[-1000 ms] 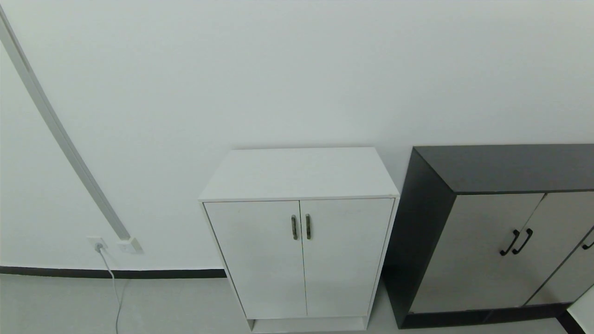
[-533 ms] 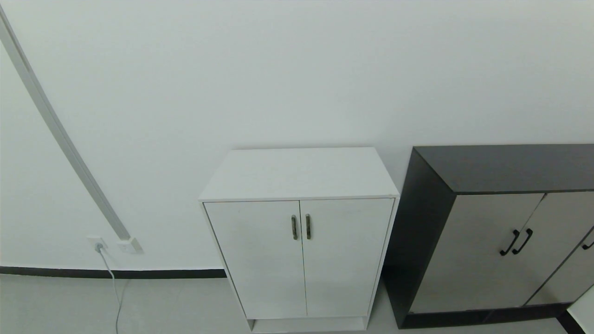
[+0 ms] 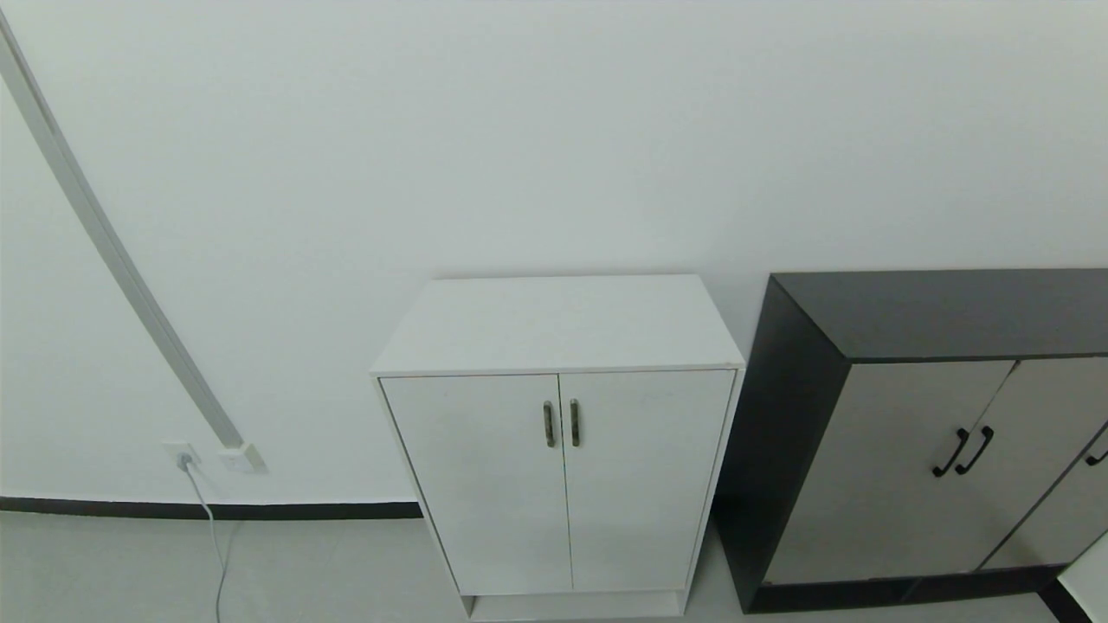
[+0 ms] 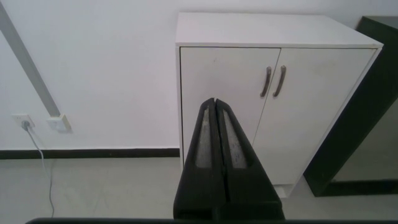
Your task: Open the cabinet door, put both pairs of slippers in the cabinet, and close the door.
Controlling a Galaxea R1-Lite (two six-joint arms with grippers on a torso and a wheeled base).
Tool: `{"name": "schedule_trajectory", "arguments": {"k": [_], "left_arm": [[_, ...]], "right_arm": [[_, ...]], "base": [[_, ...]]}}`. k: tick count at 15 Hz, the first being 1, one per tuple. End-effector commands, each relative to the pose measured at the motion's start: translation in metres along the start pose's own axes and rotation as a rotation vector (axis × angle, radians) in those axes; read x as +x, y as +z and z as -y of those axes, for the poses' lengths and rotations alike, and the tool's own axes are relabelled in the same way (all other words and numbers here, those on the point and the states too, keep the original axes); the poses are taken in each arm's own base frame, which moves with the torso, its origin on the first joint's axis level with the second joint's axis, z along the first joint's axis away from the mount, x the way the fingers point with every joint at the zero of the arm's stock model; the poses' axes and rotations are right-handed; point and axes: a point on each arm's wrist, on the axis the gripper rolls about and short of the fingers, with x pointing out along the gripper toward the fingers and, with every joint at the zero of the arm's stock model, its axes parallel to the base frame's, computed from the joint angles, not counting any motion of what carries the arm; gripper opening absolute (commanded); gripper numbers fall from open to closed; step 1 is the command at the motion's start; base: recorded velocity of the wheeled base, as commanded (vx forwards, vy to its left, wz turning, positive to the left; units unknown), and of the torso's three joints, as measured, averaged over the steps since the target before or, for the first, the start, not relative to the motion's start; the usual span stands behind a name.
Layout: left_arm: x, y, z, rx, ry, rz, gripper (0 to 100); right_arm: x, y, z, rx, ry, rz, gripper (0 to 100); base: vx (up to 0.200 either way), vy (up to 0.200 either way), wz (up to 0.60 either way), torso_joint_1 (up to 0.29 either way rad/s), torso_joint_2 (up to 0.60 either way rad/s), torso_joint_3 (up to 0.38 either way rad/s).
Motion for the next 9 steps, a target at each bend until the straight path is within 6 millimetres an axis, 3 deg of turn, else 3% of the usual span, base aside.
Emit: {"name": "schedule_trajectory", "arguments": {"k": [1,9], "left_arm": [[-0.0001,0.0004,0.0000,-0.001,0.000,0.002,0],[0.0000,0.0000,0.0000,0.002,0.000,0.000,0]], "right_arm": [[-0.0019,-0.0006,0.0002,0.003,0.000,0.026,0],[-0.0019,-0.0001,0.0004,0.072,-0.010,0.031,0]], "base": [[0.000,0.000,0.00,0.000,0.00,0.000],[0.000,0.000,0.00,0.000,0.00,0.000]]}}
